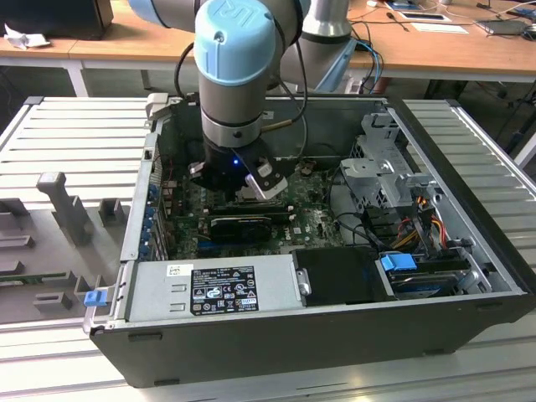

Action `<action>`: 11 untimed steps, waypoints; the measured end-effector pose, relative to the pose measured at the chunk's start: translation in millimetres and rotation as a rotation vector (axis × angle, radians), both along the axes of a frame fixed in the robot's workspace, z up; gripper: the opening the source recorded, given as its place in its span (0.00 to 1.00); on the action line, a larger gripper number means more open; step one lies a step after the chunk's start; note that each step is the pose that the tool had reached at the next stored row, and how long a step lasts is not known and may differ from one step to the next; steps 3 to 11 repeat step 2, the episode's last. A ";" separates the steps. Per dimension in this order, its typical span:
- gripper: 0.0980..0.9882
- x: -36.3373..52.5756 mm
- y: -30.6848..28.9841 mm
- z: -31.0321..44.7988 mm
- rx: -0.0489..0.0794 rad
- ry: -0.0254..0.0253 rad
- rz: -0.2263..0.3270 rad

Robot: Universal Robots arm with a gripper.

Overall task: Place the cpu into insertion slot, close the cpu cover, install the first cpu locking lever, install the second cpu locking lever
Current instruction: 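Install the second cpu locking lever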

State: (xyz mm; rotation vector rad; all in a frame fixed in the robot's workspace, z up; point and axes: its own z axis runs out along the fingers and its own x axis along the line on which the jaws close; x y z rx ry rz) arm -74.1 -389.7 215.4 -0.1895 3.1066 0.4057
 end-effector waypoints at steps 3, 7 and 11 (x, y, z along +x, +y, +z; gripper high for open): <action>0.01 0.0 0.0 0.4 0.000 -0.0001 0.000; 0.01 0.0 0.0 0.4 0.000 -0.0001 0.000; 0.01 0.0 0.0 0.4 0.000 -0.0001 0.000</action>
